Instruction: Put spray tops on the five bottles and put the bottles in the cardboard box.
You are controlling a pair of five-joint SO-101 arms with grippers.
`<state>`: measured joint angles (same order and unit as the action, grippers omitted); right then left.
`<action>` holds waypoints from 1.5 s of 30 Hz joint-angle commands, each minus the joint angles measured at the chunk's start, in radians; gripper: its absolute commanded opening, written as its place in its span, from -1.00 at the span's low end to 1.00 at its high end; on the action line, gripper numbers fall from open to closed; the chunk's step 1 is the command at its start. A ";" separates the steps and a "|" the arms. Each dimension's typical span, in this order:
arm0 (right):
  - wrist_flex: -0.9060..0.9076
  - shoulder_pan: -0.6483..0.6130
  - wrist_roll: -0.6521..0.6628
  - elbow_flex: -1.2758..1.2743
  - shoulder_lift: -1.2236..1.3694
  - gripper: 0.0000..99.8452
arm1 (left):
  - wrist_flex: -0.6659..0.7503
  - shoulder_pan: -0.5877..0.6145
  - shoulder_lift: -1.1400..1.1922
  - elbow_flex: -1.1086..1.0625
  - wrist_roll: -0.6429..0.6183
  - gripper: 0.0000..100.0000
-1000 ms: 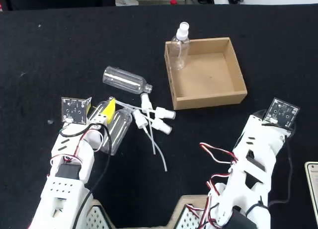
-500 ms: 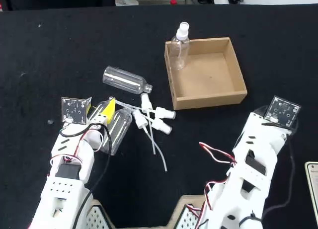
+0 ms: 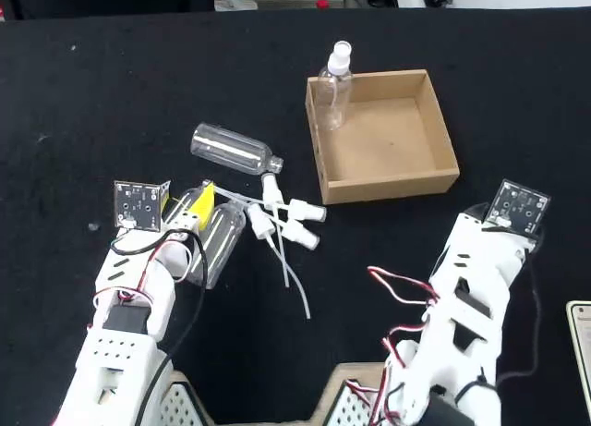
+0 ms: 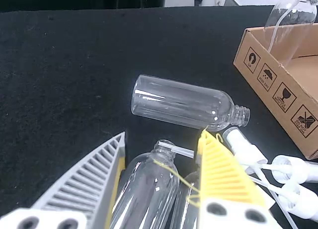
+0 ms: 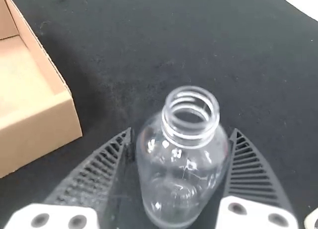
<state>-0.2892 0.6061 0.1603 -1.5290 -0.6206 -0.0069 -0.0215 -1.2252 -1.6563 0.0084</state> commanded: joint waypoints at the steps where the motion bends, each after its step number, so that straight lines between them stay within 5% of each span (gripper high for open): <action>1: -0.054 -0.012 -0.006 0.005 0.012 -0.46 | 0.021 -0.013 -0.008 0.010 0.011 -0.54; 19: 0.052 -0.014 -0.005 -0.015 -0.130 -0.47 | 0.021 -0.015 -0.009 0.010 0.012 -0.54; 26: 0.044 0.011 -0.006 -0.022 -0.133 -0.92 | 0.021 -0.013 -0.011 0.010 0.012 -0.54; 34: 0.060 0.092 -0.009 0.048 -0.136 -0.95 | 0.021 -0.015 -0.009 0.010 0.012 -0.54; 37: 0.218 0.094 -0.009 0.116 -0.153 -0.95 | 0.021 -0.016 -0.008 0.010 0.012 -0.54; 45: 1.160 -0.048 -0.048 0.515 -0.374 -0.95 | 0.021 -0.018 -0.006 0.010 0.012 -0.54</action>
<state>0.5148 0.6460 0.1250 -1.1868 -0.8907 -0.0069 -0.0261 -1.2252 -1.6563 0.0100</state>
